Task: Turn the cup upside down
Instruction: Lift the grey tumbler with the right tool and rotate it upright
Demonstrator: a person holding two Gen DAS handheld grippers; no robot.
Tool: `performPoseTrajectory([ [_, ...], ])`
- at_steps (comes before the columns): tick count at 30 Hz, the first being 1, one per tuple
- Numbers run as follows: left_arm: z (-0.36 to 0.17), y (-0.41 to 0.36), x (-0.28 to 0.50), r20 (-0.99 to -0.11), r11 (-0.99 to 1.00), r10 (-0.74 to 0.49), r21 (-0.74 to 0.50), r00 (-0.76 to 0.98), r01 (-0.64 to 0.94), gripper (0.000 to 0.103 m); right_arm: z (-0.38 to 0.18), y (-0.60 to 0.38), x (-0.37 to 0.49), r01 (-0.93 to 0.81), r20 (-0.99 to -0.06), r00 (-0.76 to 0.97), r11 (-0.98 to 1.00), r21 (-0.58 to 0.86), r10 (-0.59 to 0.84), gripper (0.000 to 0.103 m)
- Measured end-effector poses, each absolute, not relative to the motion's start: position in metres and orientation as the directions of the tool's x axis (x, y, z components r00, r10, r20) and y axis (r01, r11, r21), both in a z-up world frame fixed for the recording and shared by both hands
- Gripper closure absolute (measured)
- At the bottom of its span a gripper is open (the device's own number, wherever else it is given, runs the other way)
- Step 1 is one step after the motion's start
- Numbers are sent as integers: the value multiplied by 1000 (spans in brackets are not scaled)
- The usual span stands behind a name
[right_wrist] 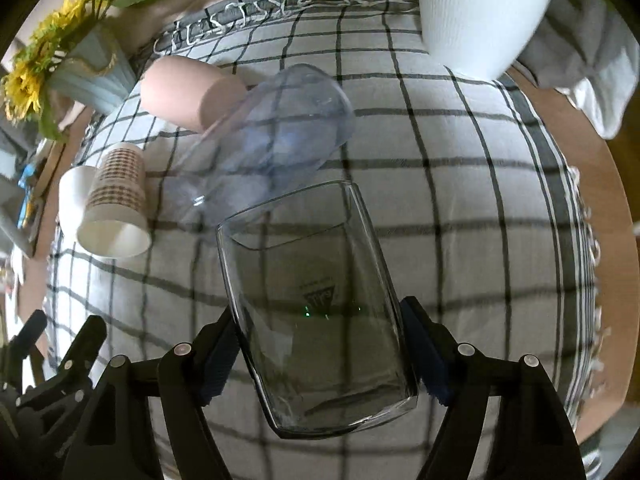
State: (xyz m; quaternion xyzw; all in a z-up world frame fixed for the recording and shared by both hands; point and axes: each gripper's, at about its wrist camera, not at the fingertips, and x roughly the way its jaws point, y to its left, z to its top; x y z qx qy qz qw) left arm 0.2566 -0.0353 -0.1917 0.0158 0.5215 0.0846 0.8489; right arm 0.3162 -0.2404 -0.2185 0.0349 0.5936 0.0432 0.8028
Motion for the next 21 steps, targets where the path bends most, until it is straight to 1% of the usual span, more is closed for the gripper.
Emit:
performPoseTrajectory([
  [9, -189, 20, 244, -887, 995, 98, 86, 451, -48, 0, -212, -197, 273, 99, -958, 274, 988, 115, 84, 27],
  [21, -196, 54, 235, -903, 997, 79, 82, 422, -10, 0, -234, -158, 253, 174, -967, 226, 972, 160, 119, 28],
])
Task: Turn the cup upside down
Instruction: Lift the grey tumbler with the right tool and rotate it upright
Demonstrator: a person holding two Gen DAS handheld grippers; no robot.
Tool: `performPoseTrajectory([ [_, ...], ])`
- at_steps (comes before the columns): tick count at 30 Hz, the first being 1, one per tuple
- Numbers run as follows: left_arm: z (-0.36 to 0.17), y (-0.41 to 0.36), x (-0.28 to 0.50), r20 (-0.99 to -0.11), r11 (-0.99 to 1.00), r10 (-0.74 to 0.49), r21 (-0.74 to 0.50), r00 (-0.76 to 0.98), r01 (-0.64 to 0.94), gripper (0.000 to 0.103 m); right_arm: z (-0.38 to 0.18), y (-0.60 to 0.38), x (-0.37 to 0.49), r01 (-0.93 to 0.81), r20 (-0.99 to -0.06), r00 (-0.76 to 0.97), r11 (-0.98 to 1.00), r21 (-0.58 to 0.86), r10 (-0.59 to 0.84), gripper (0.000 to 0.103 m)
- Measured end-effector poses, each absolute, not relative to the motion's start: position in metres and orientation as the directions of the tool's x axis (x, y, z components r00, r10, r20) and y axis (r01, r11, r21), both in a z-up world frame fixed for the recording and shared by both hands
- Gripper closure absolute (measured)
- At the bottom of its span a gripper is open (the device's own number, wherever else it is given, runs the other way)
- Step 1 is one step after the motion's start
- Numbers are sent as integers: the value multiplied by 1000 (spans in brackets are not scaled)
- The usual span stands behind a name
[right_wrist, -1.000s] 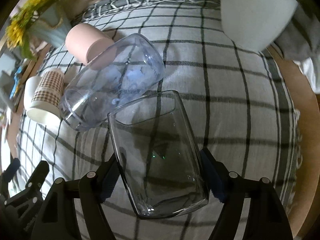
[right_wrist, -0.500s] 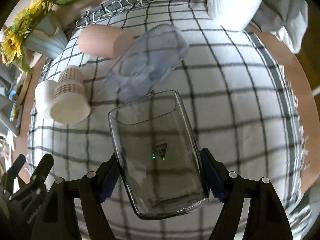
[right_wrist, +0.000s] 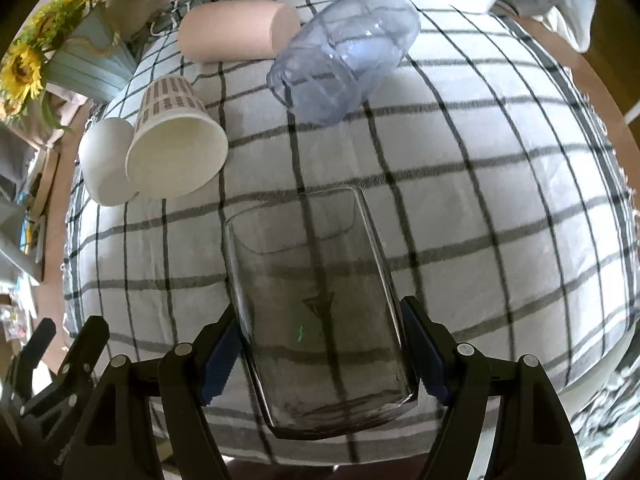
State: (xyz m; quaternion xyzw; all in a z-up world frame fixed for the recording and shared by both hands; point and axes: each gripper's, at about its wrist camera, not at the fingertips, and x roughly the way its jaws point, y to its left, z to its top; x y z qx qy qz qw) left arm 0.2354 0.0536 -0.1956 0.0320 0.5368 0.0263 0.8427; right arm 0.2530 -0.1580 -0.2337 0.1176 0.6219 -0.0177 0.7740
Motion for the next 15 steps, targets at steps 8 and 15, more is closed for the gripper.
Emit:
performPoseTrajectory([
  [8, -195, 55, 236, -903, 996, 90, 91, 419, -18, 0, -239, -154, 247, 190, -971, 202, 967, 168, 128, 29],
  [15, -195, 48, 232, -907, 995, 103, 100, 409, -28, 0, -240, -156, 245, 171, -969, 201, 969, 180, 144, 29],
])
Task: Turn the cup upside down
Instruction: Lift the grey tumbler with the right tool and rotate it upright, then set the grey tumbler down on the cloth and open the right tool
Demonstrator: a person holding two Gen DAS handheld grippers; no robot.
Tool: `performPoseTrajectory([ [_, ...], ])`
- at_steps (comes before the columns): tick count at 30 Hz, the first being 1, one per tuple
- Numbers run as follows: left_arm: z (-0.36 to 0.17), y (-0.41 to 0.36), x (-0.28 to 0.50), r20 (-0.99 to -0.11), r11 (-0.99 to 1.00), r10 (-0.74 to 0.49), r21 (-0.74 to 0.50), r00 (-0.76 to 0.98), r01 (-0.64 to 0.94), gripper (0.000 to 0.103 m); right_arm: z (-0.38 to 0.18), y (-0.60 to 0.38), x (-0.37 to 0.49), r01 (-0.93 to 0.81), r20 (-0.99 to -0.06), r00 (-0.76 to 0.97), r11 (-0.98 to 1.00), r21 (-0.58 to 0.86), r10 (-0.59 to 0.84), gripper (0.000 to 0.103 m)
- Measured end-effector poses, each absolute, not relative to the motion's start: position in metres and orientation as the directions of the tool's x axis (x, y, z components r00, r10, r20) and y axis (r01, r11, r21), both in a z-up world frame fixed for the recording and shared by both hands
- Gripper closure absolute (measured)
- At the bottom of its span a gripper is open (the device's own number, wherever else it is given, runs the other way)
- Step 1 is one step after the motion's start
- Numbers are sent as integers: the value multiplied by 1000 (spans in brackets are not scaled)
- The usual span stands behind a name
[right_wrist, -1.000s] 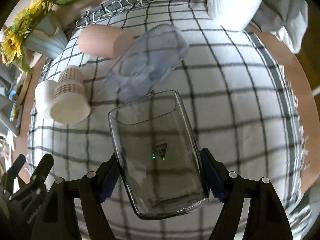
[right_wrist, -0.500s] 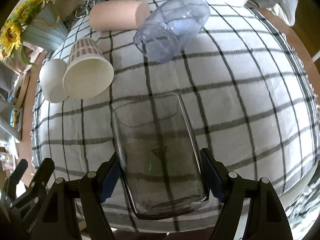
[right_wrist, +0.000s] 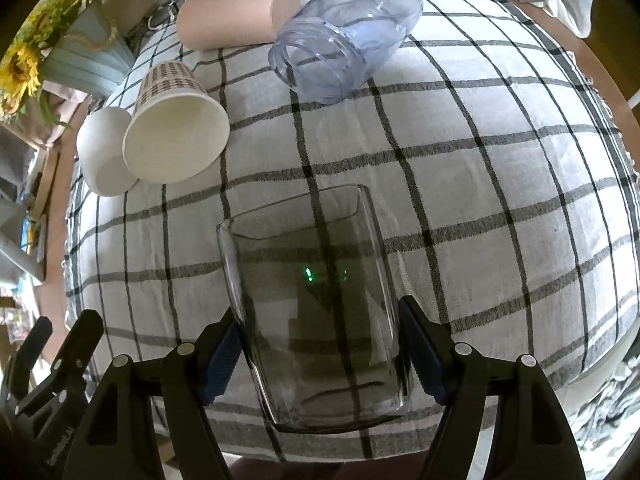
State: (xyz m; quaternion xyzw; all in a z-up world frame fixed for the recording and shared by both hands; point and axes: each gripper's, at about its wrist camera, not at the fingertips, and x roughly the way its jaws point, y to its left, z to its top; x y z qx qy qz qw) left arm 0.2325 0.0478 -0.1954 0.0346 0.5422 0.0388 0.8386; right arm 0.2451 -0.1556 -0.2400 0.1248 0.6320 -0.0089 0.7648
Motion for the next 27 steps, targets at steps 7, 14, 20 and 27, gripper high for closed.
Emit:
performPoseTrajectory([
  [7, -190, 38, 224, -896, 991, 133, 125, 424, -47, 0, -233, -155, 244, 125, -963, 215, 974, 190, 160, 28],
  [14, -182, 18, 213, -887, 991, 133, 124, 441, -49, 0, -192, -169, 225, 75, -938, 318, 983, 169, 137, 28],
  [20, -174, -16, 203, -884, 993, 110, 120, 454, -7, 0, -161, -199, 217, 78, -901, 422, 986, 145, 99, 26],
  [27, -173, -61, 194, -892, 996, 60, 86, 447, 38, 0, -163, -244, 211, 95, -905, 410, 981, 169, 116, 26],
])
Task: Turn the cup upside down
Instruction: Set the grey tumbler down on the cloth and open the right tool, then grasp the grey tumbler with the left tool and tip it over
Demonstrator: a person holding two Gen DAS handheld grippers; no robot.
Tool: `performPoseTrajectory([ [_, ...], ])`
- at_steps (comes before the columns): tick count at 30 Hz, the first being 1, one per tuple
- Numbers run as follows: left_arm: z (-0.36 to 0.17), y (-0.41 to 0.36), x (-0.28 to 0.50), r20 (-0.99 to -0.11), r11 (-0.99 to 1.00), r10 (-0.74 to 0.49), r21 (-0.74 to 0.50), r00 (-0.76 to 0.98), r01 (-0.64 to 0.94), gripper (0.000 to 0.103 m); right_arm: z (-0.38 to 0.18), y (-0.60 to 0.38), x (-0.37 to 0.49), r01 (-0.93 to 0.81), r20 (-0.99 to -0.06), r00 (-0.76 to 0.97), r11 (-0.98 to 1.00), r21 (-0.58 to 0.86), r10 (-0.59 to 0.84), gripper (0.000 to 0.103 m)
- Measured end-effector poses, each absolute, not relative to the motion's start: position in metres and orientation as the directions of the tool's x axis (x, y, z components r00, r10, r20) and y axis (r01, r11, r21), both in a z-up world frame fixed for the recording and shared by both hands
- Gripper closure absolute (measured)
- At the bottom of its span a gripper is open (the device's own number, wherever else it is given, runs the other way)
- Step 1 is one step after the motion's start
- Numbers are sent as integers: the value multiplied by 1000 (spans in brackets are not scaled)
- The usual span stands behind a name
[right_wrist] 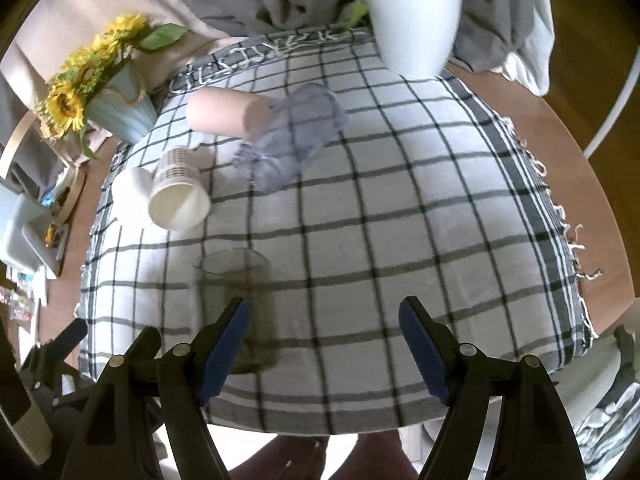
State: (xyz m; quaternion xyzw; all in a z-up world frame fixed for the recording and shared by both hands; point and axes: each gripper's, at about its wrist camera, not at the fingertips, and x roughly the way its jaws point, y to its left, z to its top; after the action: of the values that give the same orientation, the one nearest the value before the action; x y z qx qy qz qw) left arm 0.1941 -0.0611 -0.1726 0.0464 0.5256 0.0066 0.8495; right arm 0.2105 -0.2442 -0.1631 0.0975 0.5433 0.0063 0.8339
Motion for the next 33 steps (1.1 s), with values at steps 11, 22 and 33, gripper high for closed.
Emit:
performPoseTrajectory([
  [11, -188, -117, 178, -893, 995, -43, 1, 447, 97, 0, -178, -300, 201, 101, -919, 379, 983, 155, 106, 26],
  [22, -206, -131, 161, -798, 989, 94, 142, 595, 34, 2, -198, -323, 195, 79, -940, 337, 993, 92, 60, 26],
  [33, -231, -127, 156, -756, 997, 66, 69, 651, -21, 10, -209, -317, 196, 13, -949, 315, 1000, 10, 6, 26],
])
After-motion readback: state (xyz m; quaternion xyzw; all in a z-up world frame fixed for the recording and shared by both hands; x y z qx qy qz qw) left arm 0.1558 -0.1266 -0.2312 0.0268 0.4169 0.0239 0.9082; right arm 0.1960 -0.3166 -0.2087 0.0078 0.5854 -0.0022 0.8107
